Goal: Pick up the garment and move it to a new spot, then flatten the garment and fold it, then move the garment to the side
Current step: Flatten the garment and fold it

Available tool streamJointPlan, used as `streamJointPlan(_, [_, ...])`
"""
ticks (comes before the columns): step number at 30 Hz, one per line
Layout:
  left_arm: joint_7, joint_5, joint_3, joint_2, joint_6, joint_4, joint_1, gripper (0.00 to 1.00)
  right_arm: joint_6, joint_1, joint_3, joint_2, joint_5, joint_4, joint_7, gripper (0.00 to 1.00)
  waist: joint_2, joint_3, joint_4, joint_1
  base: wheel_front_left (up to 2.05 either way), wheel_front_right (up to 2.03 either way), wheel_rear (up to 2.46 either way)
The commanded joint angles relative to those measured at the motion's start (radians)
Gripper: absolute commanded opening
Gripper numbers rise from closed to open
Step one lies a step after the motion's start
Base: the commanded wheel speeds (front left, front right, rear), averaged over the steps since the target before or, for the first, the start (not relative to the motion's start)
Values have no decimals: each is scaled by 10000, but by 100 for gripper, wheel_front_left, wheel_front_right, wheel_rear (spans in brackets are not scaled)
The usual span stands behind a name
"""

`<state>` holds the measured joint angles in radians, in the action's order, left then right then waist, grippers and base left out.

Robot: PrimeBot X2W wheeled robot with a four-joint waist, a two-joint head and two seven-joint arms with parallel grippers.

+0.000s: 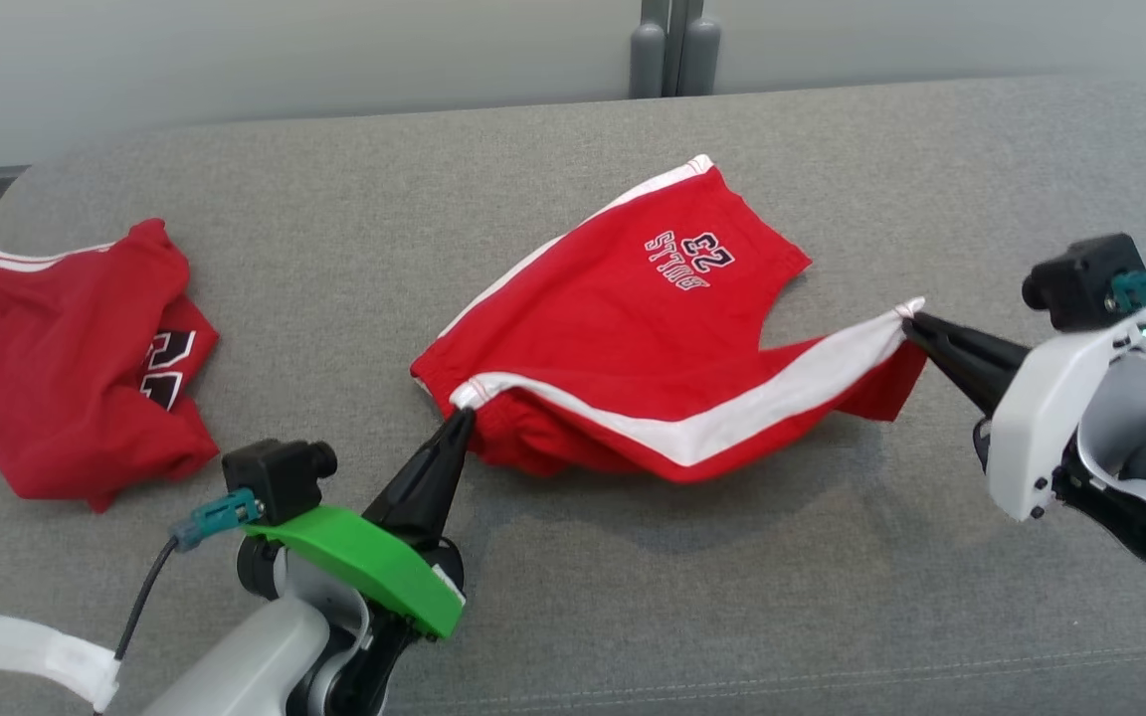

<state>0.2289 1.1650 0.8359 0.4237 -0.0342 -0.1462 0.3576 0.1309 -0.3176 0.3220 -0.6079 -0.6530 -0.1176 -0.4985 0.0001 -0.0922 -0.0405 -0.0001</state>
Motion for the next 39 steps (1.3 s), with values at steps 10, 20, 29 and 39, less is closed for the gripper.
streamJointPlan(10, [51, -329, -350, -1025, -156, -1555, 1798, 0, -6, -3561, 1561, -140, 944, 2534, 772, 0, -1, -1448, 1035, 1, 0, 0, 0])
streamJointPlan(20, [-149, -524, -411, -1678, -39, -2714, 3205, 0, -8, -6309, 2627, 222, 1630, 5125, 2090, 0, -1, -2272, 1509, 1, 0, 0, 0])
streamJointPlan(29, [-294, -596, -443, -2169, 146, -3653, 4303, 0, -8, -8023, 3284, 605, 1930, 7167, 2750, 0, -1, -2749, 1688, 1, 0, 0, 0])
streamJointPlan(39, [-401, -747, -342, -2655, 341, -4706, 5263, 0, -8, -9174, 3643, 1031, 2091, 9069, 3706, 0, -1, -3151, 1906, 1, 0, 0, 0])
